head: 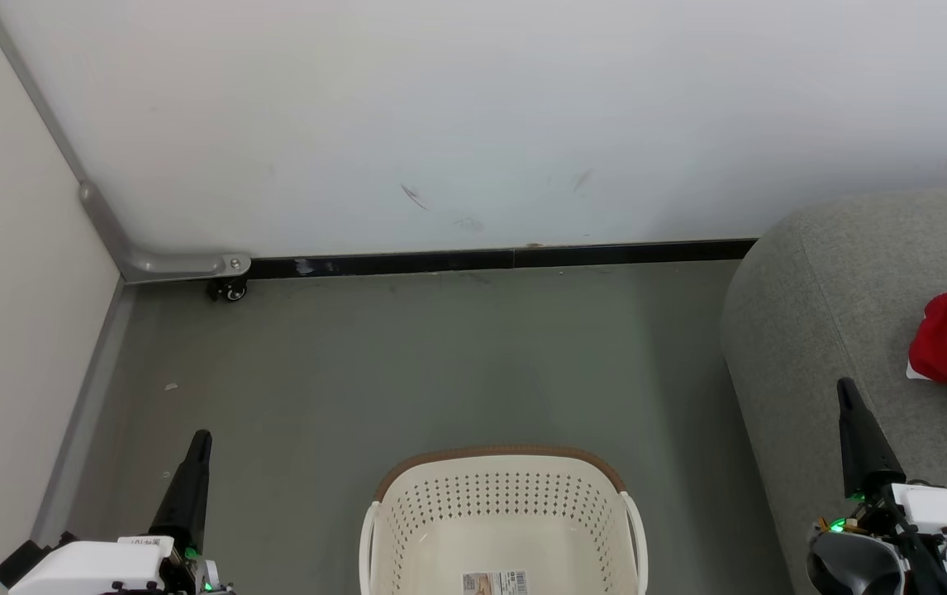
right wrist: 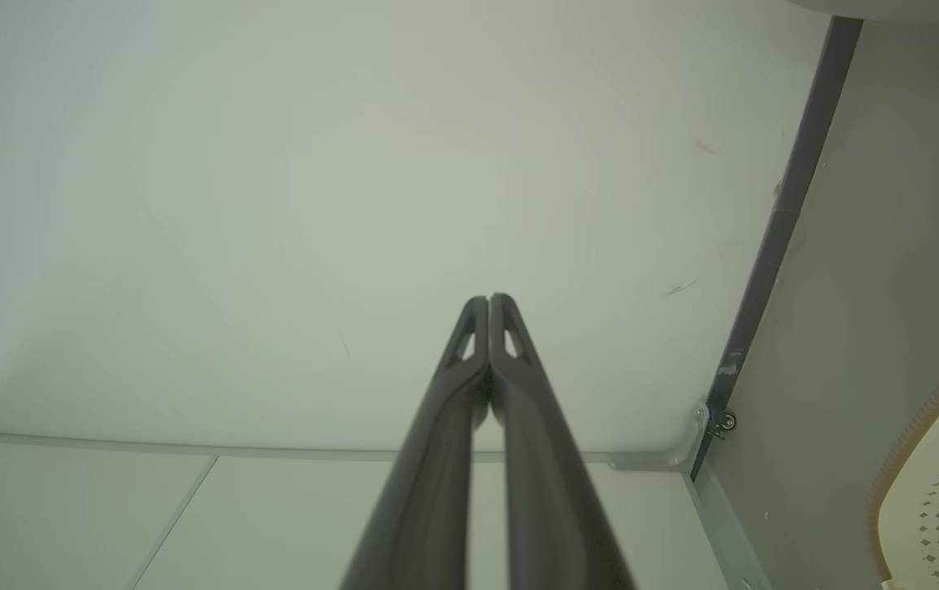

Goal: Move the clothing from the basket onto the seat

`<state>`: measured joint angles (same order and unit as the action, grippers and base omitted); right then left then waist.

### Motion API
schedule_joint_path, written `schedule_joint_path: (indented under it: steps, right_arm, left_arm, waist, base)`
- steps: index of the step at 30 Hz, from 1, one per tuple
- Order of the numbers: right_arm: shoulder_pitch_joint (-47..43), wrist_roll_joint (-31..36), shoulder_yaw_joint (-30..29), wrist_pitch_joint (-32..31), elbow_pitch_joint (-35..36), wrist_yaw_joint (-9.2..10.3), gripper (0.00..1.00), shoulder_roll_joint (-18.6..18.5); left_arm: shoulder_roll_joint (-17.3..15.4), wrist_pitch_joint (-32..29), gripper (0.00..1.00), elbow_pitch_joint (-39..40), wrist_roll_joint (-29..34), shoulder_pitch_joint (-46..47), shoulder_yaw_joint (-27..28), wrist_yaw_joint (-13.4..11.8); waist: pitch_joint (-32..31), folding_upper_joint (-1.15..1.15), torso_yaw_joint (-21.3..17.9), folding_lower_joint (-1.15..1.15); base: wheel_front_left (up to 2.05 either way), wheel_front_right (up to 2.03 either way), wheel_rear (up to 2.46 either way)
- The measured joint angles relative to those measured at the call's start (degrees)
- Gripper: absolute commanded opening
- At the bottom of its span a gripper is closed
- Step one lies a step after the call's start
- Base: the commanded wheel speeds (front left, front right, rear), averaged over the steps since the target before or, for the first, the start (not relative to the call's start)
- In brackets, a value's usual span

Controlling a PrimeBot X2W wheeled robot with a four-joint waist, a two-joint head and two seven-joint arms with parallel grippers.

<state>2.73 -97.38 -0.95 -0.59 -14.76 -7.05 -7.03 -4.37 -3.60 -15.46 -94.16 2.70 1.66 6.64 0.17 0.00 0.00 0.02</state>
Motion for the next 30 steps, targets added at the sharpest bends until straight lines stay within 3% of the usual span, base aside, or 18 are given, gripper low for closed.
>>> schedule_joint_path:
  steps: [30]
  right_arm:
    - [0.03,0.02,-0.31,-0.27,-0.08,0.00,0.00,0.07]
  left_arm:
    - [0.11,-0.21,0.00,-0.33,0.00,0.08,0.09,0.01]
  waist:
    - [-0.01,0.00,0.00,-0.01]
  base:
    - [0.00,0.00,0.00]
